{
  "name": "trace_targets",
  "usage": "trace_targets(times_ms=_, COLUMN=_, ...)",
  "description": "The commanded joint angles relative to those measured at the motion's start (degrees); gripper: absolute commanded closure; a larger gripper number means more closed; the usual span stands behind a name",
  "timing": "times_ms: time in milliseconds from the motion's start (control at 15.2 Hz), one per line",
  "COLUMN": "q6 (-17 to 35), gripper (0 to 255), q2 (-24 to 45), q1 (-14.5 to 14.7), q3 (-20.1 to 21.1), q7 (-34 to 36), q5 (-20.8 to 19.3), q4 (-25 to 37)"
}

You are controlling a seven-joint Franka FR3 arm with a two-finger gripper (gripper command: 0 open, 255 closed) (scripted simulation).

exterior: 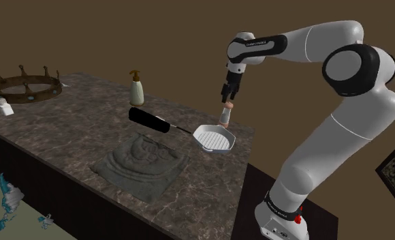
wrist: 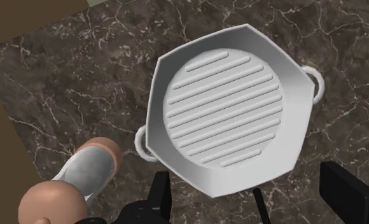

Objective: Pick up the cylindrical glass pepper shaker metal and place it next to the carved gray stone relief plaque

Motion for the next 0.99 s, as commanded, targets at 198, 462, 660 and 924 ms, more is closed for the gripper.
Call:
trace_targets(times_ms=198, q6=1.47, gripper=0, q2=9.95, q1=-1.66, q3=-2.90, q7=-4.91, q5=1.34, q4=7.52)
trace_targets(times_ms=462, q6=1.66, gripper=0, q2=18.64, q1=-3.62, q3=-4.51, q7=-8.71, q5=3.39, q4=15.12)
trace_targets(times_ms=660, q6=1.12, gripper=0, q2=25.42, q1=-5.63, q3=-5.22, q7=-11.32, q5=5.17, q4=21.77)
trace_targets(times_ms=924, q6=-0.67, gripper=0, q2=34.90, q1=-9.05, q3=-5.52, q7=-14.22, q5=7.58, q4=32.26)
